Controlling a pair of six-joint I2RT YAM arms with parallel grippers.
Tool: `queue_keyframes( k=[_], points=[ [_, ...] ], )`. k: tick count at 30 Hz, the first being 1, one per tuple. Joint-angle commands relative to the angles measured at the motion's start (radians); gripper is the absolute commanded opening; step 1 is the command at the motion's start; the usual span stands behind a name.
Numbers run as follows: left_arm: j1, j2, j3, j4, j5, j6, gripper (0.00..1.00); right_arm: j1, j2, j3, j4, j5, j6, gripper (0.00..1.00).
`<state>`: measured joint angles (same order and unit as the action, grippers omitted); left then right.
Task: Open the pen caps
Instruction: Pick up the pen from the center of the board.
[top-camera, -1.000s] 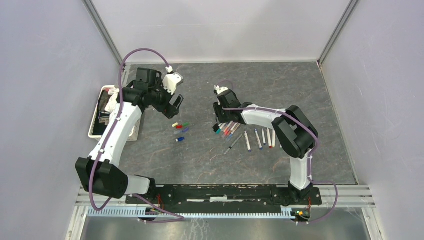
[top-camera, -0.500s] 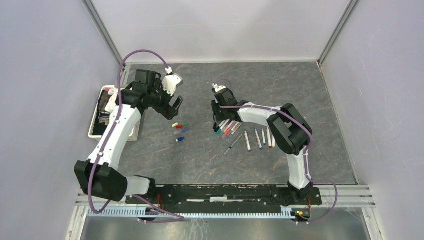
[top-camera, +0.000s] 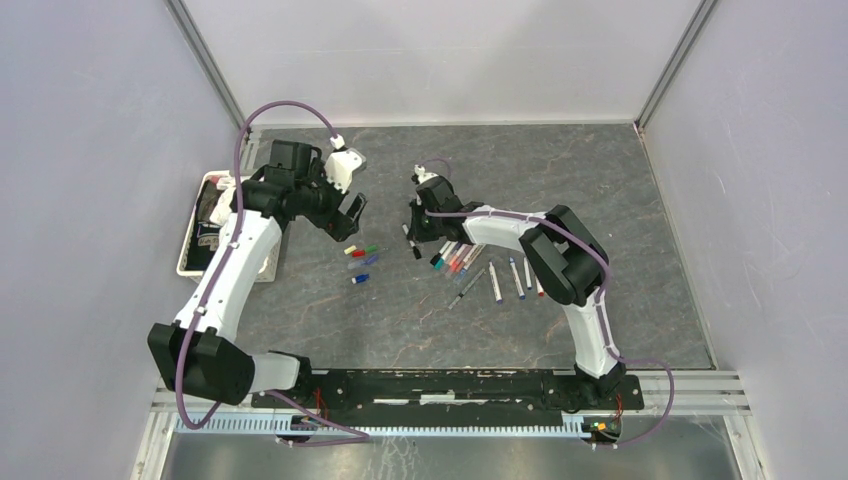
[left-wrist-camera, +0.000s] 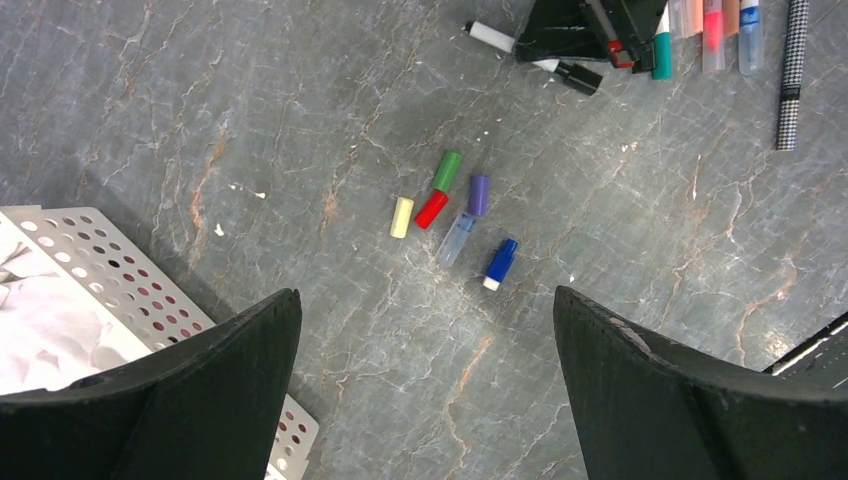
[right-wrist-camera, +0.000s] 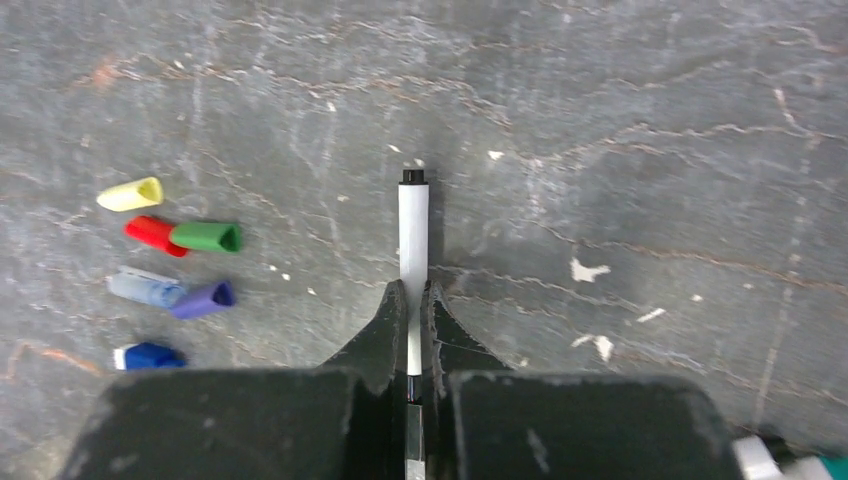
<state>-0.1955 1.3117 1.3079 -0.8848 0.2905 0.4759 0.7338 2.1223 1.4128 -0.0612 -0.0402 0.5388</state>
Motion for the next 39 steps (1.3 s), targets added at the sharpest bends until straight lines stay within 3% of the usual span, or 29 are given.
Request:
queue_keyframes(
  k=[1,7,10,14,23,30,39],
  points=[
    [0.006,-0.027,0.007,0.004,0.041,-0.053,1.0,0.009,-0.02,0.06,0.102,-0.046,0.079,0.0],
    [0.007,-0.041,0.004,0.029,0.107,-0.118,1.0,0.01,-0.231,-0.128,0.347,0.005,0.165,0.0],
    [0.007,-0.037,-0.025,0.06,0.199,-0.175,1.0,0.015,-0.36,-0.293,0.574,0.033,0.263,0.0],
    [0.005,-0.04,-0.073,0.114,0.335,-0.234,1.0,0.05,-0.471,-0.431,0.736,0.127,0.337,0.0],
    [-0.001,-0.054,-0.072,0.159,0.547,-0.314,1.0,0.142,-0.554,-0.455,0.824,0.25,0.387,0.0],
    [-0.009,-0.053,-0.087,0.188,0.582,-0.339,0.97,0.18,-0.553,-0.423,0.838,0.261,0.404,0.0],
    [-0.016,-0.022,-0.114,0.219,0.579,-0.338,0.75,0.197,-0.558,-0.424,0.849,0.268,0.414,0.0]
  ],
)
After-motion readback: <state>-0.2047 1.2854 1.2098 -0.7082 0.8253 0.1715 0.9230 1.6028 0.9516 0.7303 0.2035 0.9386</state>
